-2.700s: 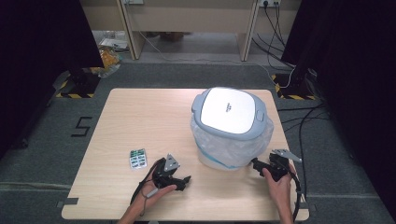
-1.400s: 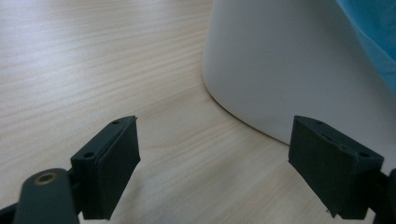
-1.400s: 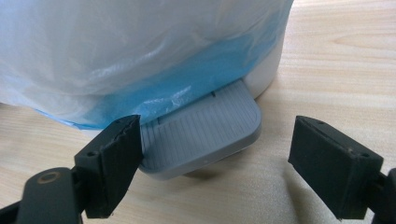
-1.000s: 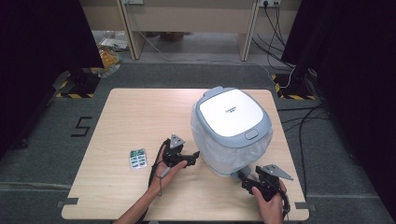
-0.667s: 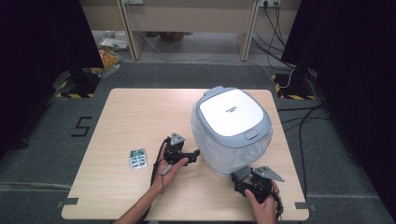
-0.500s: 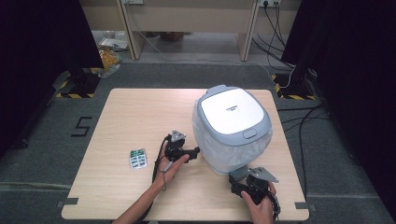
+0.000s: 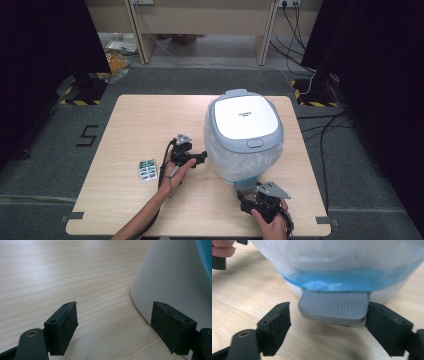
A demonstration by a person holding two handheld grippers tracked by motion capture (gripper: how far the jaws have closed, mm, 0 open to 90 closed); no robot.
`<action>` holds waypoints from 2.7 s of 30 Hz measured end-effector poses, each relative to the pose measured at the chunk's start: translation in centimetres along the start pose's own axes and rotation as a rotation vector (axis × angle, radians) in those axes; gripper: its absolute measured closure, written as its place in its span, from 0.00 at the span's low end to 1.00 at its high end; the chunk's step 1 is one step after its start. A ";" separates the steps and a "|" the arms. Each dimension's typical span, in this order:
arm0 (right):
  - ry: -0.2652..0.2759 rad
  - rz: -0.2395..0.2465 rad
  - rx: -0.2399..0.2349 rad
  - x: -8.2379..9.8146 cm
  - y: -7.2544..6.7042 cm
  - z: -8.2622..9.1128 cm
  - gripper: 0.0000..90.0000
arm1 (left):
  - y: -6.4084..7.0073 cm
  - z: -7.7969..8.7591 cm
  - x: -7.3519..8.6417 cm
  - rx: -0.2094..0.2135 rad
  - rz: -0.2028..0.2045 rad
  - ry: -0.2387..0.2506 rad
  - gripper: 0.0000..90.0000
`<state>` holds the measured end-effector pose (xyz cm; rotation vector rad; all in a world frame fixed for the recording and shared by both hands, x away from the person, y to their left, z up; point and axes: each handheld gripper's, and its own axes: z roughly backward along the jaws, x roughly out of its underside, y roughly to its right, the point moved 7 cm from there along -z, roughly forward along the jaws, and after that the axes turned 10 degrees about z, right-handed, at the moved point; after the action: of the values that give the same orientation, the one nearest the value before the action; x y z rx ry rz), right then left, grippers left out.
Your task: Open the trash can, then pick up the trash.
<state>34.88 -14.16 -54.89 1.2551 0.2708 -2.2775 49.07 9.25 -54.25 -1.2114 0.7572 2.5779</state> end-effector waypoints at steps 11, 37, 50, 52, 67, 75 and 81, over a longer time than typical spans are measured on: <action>0.053 0.068 -0.061 -1.1 -1.1 0.7 0.24 | -1.6 4.6 4.9 -0.064 -0.170 -0.053 0.23; -0.052 0.257 0.031 -0.1 -2.1 -1.1 0.21 | -2.8 9.3 8.5 -0.114 -0.284 -0.110 0.20; -0.086 0.274 0.015 0.2 -2.0 -1.5 0.21 | -2.8 9.3 8.5 -0.112 -0.282 -0.110 0.20; -0.091 0.268 0.007 0.2 -2.0 -1.5 0.21 | -2.8 9.3 8.5 -0.112 -0.283 -0.111 0.20; -0.121 0.291 -0.015 0.4 -1.9 -1.7 0.20 | -3.1 9.0 8.5 -0.066 -0.243 -0.149 0.16; -0.120 0.294 -0.018 0.4 -1.9 -1.6 0.20 | -3.0 9.0 8.5 -0.062 -0.242 -0.148 0.16; -0.117 0.298 -0.017 0.4 -1.9 -1.7 0.20 | -3.0 9.0 8.5 -0.061 -0.240 -0.148 0.16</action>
<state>34.94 -12.01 -56.27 1.0690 0.0553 -2.0765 38.80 16.17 -57.00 -1.0425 0.4746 2.4734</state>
